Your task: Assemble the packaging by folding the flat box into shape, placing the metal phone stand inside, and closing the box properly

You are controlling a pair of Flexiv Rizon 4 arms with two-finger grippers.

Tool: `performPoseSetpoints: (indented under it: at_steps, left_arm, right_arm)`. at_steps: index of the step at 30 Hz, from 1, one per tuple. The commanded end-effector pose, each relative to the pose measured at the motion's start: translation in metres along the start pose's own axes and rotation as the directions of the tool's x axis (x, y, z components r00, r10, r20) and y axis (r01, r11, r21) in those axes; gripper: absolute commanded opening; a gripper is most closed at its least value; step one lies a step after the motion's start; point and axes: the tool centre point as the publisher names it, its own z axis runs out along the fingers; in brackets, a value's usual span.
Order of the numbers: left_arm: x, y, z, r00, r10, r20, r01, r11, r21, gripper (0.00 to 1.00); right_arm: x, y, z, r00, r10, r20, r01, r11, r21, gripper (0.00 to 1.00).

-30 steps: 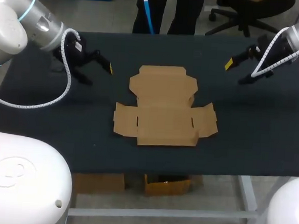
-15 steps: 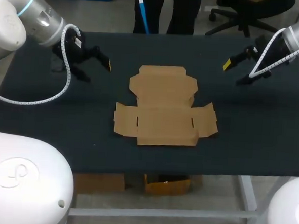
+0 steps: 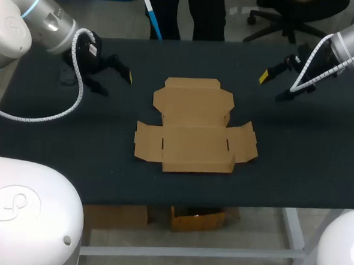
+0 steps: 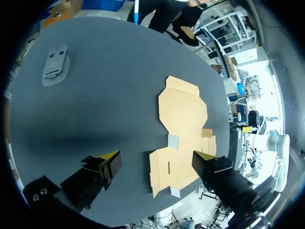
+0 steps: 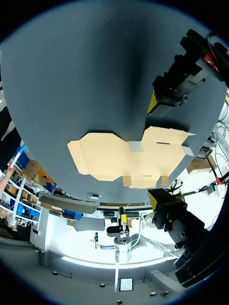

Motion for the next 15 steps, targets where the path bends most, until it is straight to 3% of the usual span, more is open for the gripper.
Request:
performPoseSetpoints:
  at_steps: [1,15]
  left_arm:
    - [0.0,-0.01,0.006,1.0,0.012,-0.005,-0.012,1.0,-0.022,1.0]
    - [-0.002,-0.024,0.012,0.999,0.039,-0.037,-0.04,0.999,-0.031,1.0]
  right_arm:
    - [-0.011,0.002,0.01,0.999,0.015,-0.048,-0.015,1.0,-0.001,1.0]
    - [-0.009,0.022,0.032,0.997,0.014,-0.076,-0.017,0.999,-0.04,1.0]
